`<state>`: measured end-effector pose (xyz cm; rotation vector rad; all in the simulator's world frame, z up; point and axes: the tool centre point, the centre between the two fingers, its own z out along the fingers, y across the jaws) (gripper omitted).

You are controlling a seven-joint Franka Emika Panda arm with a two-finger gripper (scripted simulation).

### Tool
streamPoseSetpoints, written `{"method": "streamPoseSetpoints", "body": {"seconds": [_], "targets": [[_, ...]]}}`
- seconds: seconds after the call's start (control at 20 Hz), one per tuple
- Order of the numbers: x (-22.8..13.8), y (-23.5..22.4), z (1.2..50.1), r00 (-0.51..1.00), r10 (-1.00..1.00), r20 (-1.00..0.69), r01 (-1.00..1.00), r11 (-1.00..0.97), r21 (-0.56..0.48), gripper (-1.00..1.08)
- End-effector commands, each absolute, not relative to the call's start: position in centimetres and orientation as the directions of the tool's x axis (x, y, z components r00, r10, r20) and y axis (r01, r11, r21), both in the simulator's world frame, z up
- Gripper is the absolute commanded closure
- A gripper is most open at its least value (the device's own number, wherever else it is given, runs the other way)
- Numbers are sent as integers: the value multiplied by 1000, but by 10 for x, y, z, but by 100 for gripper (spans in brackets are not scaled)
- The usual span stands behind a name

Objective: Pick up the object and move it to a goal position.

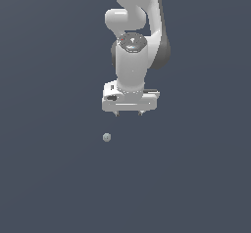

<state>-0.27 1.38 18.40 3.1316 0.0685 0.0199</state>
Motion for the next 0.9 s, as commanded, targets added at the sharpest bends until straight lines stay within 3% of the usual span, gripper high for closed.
{"method": "streamPoseSetpoints", "body": {"seconds": [0.0,0.45,0.85], "targets": [[-3,14,184,999,44,12,44,-999,9,-92],[9,31,214,995,83,55,82,-996,16,-92],[12,21,203,995,83,49,83,-996,14,-92]]}}
